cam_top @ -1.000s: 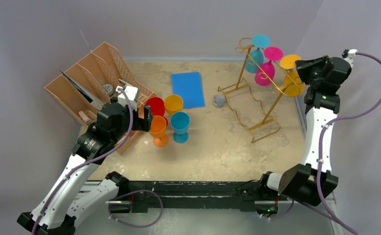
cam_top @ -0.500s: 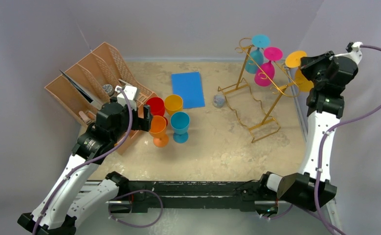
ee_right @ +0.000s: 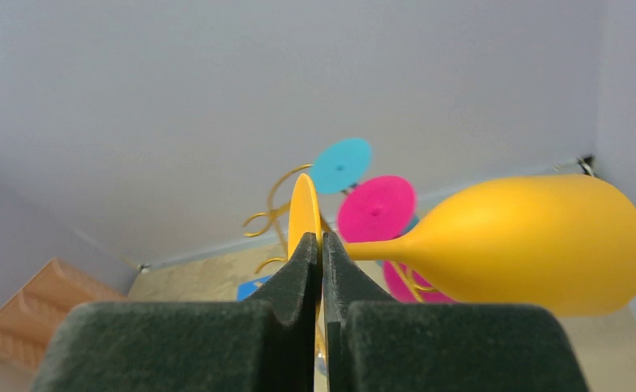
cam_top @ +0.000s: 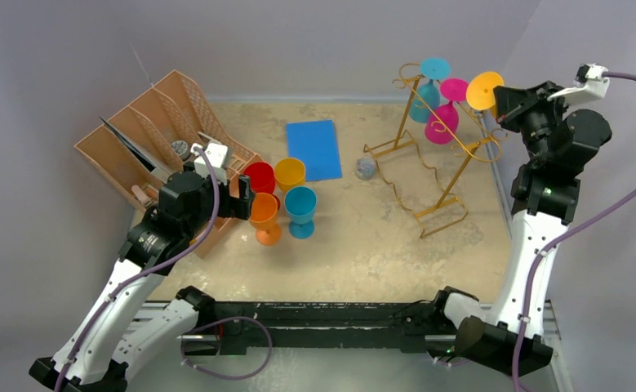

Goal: Take the wine glass off the wine glass rack
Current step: Pick up the wine glass from the wine rack, then place the wine glass at the center of the board.

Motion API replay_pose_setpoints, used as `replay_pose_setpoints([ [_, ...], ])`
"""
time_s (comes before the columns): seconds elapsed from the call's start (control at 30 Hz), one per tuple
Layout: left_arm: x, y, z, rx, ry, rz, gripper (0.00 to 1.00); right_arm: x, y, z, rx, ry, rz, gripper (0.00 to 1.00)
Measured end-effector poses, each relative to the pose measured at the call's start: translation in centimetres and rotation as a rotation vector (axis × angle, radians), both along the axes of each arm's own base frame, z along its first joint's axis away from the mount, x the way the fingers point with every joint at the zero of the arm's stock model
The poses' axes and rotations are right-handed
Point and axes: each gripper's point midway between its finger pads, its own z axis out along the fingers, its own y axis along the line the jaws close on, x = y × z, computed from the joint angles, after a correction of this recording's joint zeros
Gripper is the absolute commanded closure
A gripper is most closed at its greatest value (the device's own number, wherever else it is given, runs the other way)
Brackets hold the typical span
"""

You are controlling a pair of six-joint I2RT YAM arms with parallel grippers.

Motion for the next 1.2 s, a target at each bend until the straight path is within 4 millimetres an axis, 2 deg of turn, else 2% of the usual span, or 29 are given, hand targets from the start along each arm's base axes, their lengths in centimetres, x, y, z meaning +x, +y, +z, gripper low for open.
replay_pose_setpoints([
  [0.27, -0.1, 0.0, 0.1, -0.005, -0.004, -0.004, 0.08, -3.6, 5.5, 3.7, -0.113, -0.146, 0.256, 1.00],
  [0.53, -0.1, -0.1, 0.1, -0.013, -0.002, -0.003, 0.08, -8.7, 11.7, 4.3, -0.108, -0.211, 0.550, 1.00],
  [0.83, 0.0, -0.1, 0.6, -0.022, -0.018, 0.000, 0.08, -14.8, 17.1, 6.0, -0.074, -0.258, 0.850, 1.00],
  [0.97, 0.0, -0.1, 0.7, -0.029, -0.022, 0.000, 0.08, -16.7, 18.2, 5.3, -0.060, -0.244, 0.927, 1.00],
  [1.1, -0.1, -0.7, 0.9, -0.061, -0.020, -0.018, 0.08, -17.1, 19.4, 4.0, -0.008, -0.175, 0.998, 1.00],
  [1.2, -0.1, -1.6, 1.0, -0.094, -0.009, -0.048, 0.08, -17.3, 21.0, 2.1, 0.030, -0.095, 1.083, 1.00],
])
